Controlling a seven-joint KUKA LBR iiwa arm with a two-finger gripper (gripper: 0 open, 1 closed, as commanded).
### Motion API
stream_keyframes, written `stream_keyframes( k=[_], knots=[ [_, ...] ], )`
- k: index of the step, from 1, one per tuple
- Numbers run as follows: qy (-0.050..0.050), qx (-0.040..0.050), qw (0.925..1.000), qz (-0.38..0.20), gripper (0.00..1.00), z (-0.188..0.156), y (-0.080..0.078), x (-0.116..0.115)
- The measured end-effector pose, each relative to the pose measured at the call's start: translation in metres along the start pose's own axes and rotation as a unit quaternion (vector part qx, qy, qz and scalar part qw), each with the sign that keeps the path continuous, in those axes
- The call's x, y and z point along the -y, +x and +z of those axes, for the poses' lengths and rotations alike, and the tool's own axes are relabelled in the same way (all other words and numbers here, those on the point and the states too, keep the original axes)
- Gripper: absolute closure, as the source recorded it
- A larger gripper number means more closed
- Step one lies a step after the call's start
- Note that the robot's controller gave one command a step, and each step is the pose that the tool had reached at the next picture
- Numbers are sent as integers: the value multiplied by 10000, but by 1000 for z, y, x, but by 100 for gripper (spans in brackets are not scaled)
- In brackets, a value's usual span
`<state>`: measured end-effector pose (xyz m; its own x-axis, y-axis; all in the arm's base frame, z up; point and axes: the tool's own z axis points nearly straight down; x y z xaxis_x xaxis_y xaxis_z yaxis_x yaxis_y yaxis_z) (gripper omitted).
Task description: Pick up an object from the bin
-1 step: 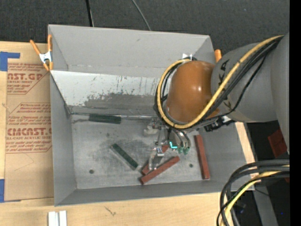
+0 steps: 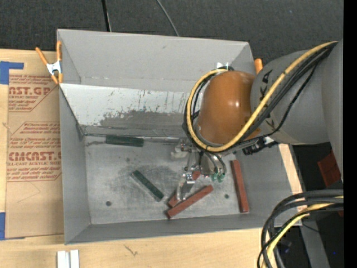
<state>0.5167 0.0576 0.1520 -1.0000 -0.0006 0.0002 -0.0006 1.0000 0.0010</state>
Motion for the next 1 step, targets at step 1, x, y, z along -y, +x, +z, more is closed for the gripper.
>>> stream_keyframes(
  k=[1],
  knots=[
    [4,15,9977,-675,0,56,6,39]
  ],
)
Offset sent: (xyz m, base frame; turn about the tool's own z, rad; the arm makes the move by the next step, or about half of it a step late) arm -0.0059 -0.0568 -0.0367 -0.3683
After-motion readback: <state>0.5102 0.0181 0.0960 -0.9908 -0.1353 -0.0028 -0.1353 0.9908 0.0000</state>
